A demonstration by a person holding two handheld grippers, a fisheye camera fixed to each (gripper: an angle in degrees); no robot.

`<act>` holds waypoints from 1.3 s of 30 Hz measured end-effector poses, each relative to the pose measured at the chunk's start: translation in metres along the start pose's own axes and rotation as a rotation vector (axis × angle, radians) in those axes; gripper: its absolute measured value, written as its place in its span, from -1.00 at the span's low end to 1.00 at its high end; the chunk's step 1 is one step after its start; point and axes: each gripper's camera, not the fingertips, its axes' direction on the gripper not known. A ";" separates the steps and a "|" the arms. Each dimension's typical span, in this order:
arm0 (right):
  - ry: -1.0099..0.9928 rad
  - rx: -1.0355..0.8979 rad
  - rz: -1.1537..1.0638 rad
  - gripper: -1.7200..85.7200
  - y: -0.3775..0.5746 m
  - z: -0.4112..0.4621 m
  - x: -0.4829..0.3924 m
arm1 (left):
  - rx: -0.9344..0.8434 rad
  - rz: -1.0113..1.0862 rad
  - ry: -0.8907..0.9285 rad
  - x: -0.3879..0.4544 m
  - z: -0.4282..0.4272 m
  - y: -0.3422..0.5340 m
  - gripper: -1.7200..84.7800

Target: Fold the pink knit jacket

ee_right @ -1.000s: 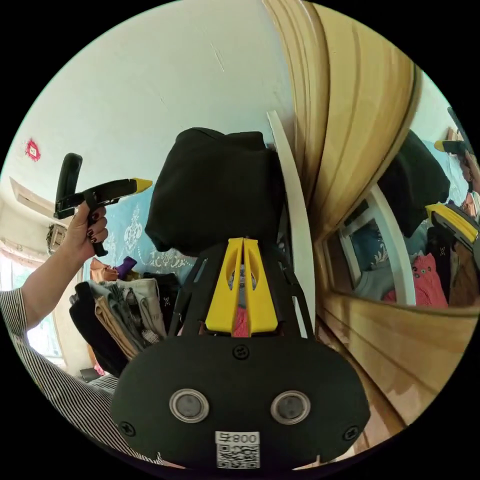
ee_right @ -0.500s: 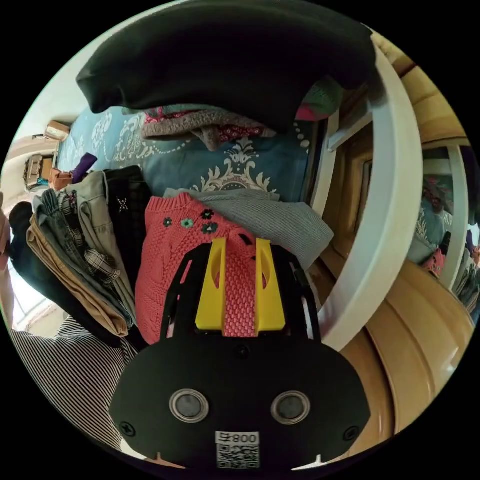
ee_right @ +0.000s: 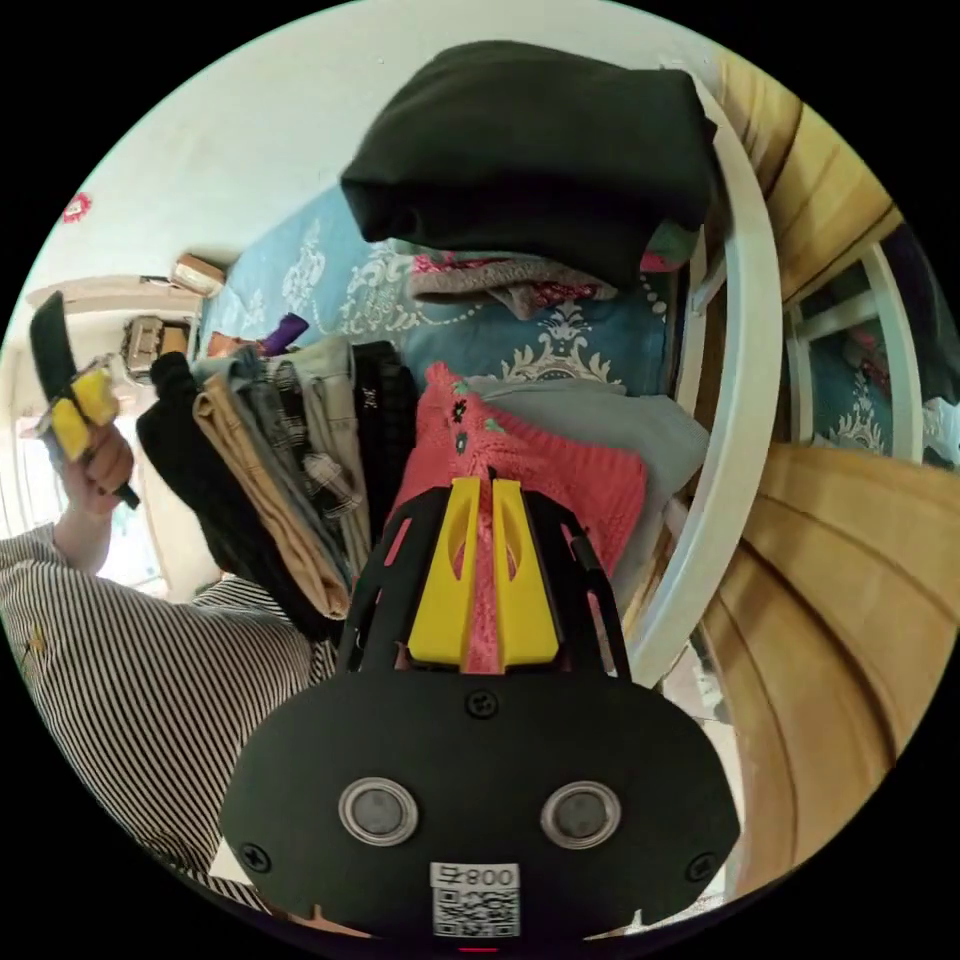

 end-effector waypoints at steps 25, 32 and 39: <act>0.009 0.210 0.096 -0.92 0.276 -0.063 -0.241 | -0.281 -0.303 0.061 -0.087 0.042 0.133 -0.86; -0.112 0.343 0.139 -0.94 0.293 -0.114 -0.206 | -0.247 -0.281 -0.008 -0.089 0.044 0.179 -0.88; 0.106 0.270 -0.048 -0.90 0.149 -0.136 -0.173 | -0.219 -0.249 -0.124 -0.082 0.060 0.210 -0.88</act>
